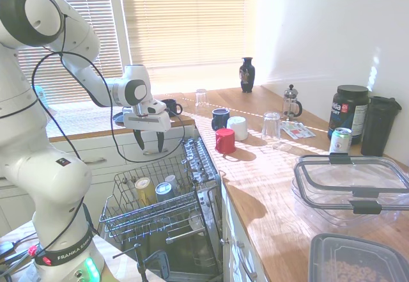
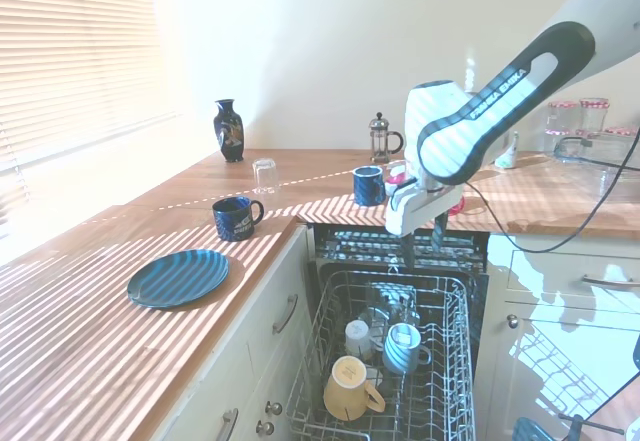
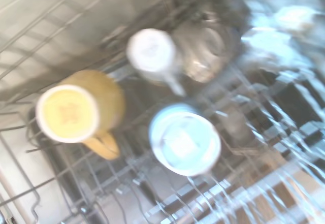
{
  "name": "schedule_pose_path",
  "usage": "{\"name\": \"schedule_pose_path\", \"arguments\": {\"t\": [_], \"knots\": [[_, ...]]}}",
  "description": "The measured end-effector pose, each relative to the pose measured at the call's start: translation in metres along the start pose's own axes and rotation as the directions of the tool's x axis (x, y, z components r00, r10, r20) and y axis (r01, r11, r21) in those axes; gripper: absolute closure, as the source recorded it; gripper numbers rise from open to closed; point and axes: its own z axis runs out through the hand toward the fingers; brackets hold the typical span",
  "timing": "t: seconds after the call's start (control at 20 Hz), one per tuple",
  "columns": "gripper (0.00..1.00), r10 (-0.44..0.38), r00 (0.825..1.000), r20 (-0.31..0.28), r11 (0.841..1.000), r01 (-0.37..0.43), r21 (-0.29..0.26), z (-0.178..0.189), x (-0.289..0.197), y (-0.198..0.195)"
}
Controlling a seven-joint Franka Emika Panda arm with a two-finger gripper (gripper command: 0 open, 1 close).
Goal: Remove a mug cup out of the dishwasher
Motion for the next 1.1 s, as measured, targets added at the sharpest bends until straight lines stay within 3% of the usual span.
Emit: {"name": "schedule_pose_path", "arguments": {"t": [0.25,0.55,0.8,1.1], "knots": [[0.0,-0.1,0.994,0.053,0.994,0.102,-0.03,0.072,-0.011,-0.05],[0.0,-0.198,0.974,0.112,0.978,0.203,-0.041,0.143,-0.028,-0.088],[0.0,-0.293,0.943,0.161,0.951,0.305,-0.056,0.184,-0.054,-0.111],[0.0,-0.35,0.916,0.195,0.925,0.371,-0.087,0.226,-0.062,-0.105]]}}
